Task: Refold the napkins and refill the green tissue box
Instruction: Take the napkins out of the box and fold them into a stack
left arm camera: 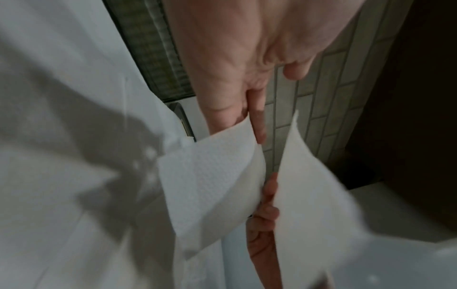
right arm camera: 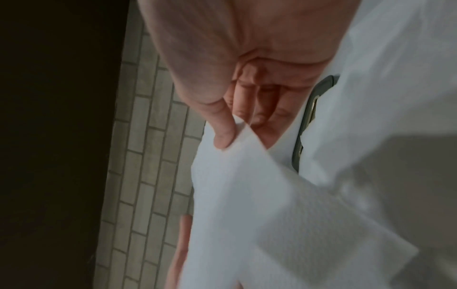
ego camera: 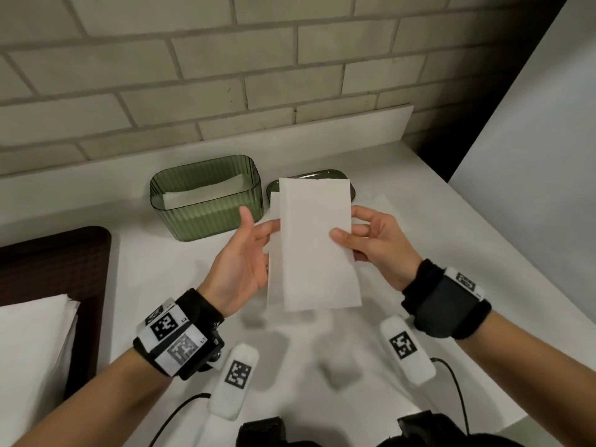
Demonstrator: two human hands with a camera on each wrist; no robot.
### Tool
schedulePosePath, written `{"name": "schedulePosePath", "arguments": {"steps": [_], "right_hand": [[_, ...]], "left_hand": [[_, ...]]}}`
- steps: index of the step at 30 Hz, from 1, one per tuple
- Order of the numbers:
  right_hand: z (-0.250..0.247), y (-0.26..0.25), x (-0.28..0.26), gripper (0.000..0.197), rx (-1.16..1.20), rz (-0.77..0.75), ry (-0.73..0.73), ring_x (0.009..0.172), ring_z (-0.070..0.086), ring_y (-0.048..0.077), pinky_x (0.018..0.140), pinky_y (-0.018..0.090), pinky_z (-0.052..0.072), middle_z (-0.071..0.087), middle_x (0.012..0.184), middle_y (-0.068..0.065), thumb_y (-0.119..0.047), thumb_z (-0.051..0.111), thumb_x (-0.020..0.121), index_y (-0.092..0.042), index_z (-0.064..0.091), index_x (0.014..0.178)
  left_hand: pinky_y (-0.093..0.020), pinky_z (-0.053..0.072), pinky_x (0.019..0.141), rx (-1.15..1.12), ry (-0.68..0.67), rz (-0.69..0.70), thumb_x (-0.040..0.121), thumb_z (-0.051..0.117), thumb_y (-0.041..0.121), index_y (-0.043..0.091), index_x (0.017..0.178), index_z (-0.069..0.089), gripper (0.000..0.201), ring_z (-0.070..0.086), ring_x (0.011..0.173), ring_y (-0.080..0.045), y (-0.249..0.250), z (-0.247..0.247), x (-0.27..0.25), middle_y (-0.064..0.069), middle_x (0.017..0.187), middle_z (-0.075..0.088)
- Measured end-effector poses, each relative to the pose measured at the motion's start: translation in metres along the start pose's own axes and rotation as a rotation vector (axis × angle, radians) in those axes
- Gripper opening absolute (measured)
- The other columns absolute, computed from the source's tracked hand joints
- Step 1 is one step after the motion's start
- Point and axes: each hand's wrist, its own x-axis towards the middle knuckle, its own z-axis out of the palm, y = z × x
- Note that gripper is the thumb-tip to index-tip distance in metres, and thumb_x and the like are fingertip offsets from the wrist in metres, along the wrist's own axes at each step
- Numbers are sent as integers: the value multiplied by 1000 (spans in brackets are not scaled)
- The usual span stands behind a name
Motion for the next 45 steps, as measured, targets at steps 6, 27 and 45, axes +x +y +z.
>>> {"name": "schedulePosePath", "arguments": {"steps": [6, 27, 45], "right_hand": [[11, 8, 5, 26, -38, -13, 59, 73, 72, 21, 58, 28, 54, 76, 90, 11, -8, 69, 87, -7, 62, 112], [-80, 14, 67, 20, -1119, -78, 88, 84, 62, 17, 81, 29, 49, 65, 103, -4, -15, 65, 87, -23, 64, 105], [-47, 6, 105, 25, -1240, 19, -307, 63, 49, 17, 63, 29, 39, 51, 68, 2, -25, 84, 71, -16, 62, 74]], "left_hand": [[-27, 57, 77, 26, 13, 90, 95, 48, 22, 2, 130, 56, 42, 69, 100, -17, -2, 8, -2, -8, 123, 68], [-21, 53, 74, 310, 168, 37, 91, 51, -12, 29, 135, 52, 60, 69, 87, -9, -29, -41, -23, 0, 103, 72], [-38, 53, 90, 267, 240, -56, 85, 52, -23, 41, 143, 31, 89, 67, 104, -20, -53, -60, -20, -1, 119, 69]]}}
